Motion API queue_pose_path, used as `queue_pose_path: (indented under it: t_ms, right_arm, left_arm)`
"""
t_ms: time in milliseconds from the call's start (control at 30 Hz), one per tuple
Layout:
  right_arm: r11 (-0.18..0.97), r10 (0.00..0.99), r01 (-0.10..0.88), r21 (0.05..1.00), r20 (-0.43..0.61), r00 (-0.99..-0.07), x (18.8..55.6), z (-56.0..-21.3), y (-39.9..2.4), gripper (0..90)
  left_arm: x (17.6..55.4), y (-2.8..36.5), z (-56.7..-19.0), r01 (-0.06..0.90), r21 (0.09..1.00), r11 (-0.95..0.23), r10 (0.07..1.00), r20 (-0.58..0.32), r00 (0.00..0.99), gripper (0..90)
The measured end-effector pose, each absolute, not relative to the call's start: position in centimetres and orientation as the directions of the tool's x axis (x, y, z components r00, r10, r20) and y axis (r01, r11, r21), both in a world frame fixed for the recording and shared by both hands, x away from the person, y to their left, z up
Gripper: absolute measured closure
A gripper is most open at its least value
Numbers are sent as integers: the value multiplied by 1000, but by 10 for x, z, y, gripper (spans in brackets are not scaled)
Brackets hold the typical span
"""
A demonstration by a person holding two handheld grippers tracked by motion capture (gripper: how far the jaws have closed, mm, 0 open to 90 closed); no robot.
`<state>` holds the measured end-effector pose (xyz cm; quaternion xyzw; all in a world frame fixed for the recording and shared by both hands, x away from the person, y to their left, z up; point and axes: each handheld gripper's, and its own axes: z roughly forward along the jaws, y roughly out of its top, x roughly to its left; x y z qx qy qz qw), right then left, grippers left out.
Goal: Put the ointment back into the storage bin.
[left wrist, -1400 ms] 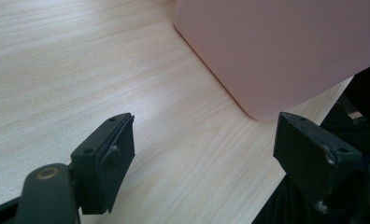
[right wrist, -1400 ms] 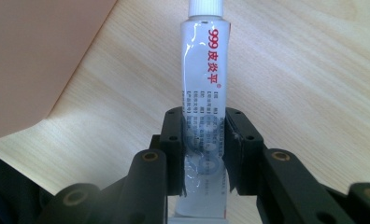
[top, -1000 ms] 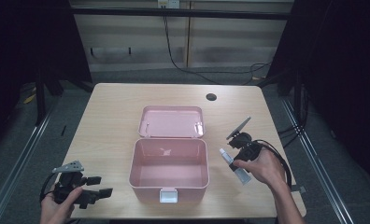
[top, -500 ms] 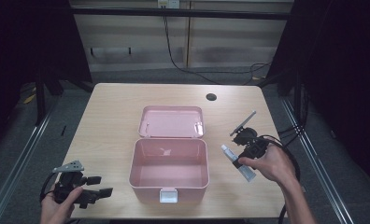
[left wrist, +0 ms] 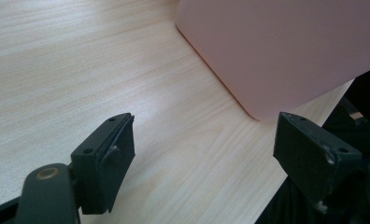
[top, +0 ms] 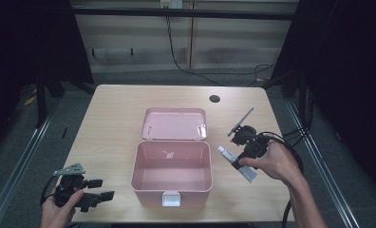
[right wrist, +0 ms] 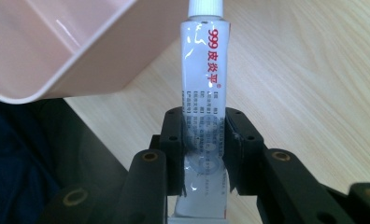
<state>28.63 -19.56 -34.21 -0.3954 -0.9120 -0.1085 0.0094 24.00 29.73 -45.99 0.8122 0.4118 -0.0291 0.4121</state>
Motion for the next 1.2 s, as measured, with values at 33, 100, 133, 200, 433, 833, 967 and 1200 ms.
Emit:
queue_pose_path:
  t_ms: [33,100,133,200,433,833,967,1200]
  right_arm:
    - [672,711,716,189,104,-695,286,-340,-194,707]
    - [677,704,709,195,107,-702,286,-335,-191,707]
    - [681,698,705,197,114,-707,286,-333,-190,708]
    - [692,689,695,195,109,-717,286,-328,-187,708]
    - [747,625,636,193,119,-771,288,-317,-177,707]
    - [795,558,569,210,113,-822,291,-305,-153,707]
    - [810,534,545,215,112,-838,293,-302,-139,707]
    - [823,513,523,222,105,-852,295,-300,-123,707]
  left_arm:
    - [240,297,-460,693,645,-323,645,-387,660,204]
    - [240,297,-460,693,645,-322,645,-386,659,204]
    - [240,297,-460,693,645,-322,645,-386,659,204]
    - [240,297,-460,693,646,-321,645,-386,659,204]
    - [240,298,-460,692,646,-323,646,-384,660,204]
    - [240,298,-460,692,647,-321,647,-383,659,204]
    - [240,298,-460,691,646,-325,646,-382,661,204]
    - [240,299,-460,692,648,-317,651,-382,656,204]
